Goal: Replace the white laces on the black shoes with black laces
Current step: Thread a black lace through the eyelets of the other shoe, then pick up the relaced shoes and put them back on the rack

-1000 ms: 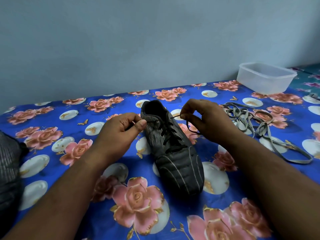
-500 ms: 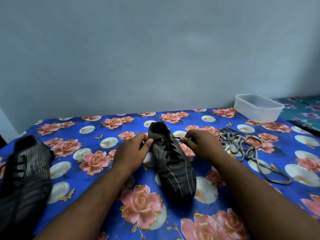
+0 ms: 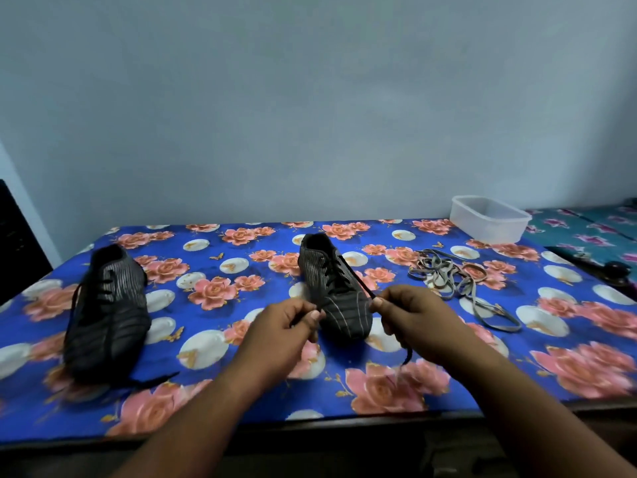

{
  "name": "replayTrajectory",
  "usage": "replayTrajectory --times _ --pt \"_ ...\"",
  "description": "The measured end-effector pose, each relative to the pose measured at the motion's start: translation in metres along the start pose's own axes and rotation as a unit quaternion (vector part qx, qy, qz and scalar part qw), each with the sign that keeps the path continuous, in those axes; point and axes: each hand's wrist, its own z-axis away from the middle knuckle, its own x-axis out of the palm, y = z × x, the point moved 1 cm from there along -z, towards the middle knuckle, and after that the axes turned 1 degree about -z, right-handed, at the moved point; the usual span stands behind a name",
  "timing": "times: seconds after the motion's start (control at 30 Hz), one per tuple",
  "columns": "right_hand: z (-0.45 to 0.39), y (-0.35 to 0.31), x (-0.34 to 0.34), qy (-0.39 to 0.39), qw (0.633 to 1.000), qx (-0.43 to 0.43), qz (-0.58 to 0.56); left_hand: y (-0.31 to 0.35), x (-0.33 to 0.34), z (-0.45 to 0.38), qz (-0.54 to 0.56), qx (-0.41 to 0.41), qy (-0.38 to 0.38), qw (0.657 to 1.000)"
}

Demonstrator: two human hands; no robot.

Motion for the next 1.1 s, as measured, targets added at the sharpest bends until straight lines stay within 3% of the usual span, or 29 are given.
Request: replayTrajectory --times 0.07,0.23,0.47,0.8,1.1 --pt "0.025 -0.007 0.005 -0.001 1.0 0.0 -0.01 0.004 0.013 0.024 0.07 -0.028 -0.001 0.997" --pt "0.059 -0.003 0.022 -0.012 1.0 0.004 0.026 0.002 0.045 0.062 0.094 -0.071 -0.004 0.993" --pt "0.073 0.01 0.039 0.026 0.971 -0.009 0.238 0.0 0.066 0.068 0.026 -0.084 -0.001 0.996" --pt "0.099 0.019 0.046 0.069 0.957 0.027 0.281 -0.002 0.08 0.089 0.051 -0.093 -0.041 0.994" --pt "0.131 0.018 0.053 0.171 0.948 0.011 0.268 -0.013 0.057 0.125 0.124 -0.119 -0.066 0.983"
